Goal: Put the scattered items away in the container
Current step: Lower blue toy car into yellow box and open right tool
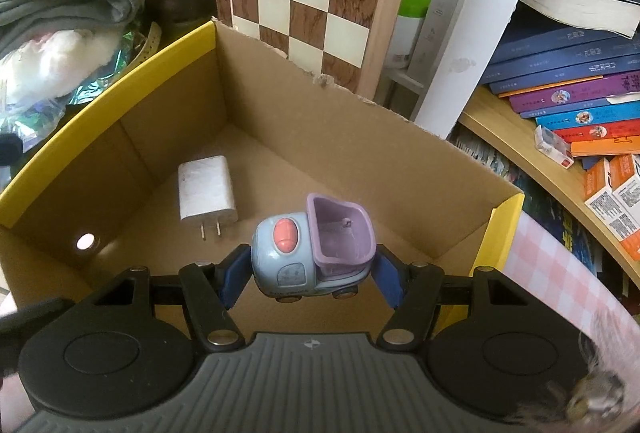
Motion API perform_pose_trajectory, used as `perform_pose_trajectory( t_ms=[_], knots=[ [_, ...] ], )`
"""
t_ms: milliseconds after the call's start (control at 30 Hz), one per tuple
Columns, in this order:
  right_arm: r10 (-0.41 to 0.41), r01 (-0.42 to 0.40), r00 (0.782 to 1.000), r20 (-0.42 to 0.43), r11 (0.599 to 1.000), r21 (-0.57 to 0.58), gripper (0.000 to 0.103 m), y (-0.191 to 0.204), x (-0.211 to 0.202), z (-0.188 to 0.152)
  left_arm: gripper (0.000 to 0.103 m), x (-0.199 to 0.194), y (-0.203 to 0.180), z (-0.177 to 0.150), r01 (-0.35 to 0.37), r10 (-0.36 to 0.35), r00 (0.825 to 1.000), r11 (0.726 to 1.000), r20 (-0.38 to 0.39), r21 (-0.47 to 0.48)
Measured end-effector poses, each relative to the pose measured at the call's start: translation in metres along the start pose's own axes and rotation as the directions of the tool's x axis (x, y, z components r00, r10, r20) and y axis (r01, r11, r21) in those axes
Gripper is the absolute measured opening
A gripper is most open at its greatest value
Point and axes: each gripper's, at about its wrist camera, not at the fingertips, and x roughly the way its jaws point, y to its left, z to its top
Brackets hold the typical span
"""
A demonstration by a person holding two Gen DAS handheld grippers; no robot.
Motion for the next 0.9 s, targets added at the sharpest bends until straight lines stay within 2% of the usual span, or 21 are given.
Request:
perform_pose_trajectory(
  t_ms=[367,667,900],
  knots=[
    [0.005,-0.006,0.999,-0.049,0.999,-0.033,0.063,0.005,0.023,0.009,0.095,0.004,-0.001,0.001,0.007,-0.007,1.000,1.000,-0.008,0.006],
    [0.004,-0.004,1.000,-0.030,1.000,-0.021,0.064,0.006,0.020,0.010,0.095,0.004,-0.002,0.000,0.010,-0.010,1.000,1.000,-0.011,0.007],
    [0.000,0.000,1.000,-0.002,1.000,-0.018,0.068,0.006,0.008,0.010,0.095,-0.002,-0.004,0.001,0.009,-0.009,1.000,1.000,0.006,0.015]
  ],
)
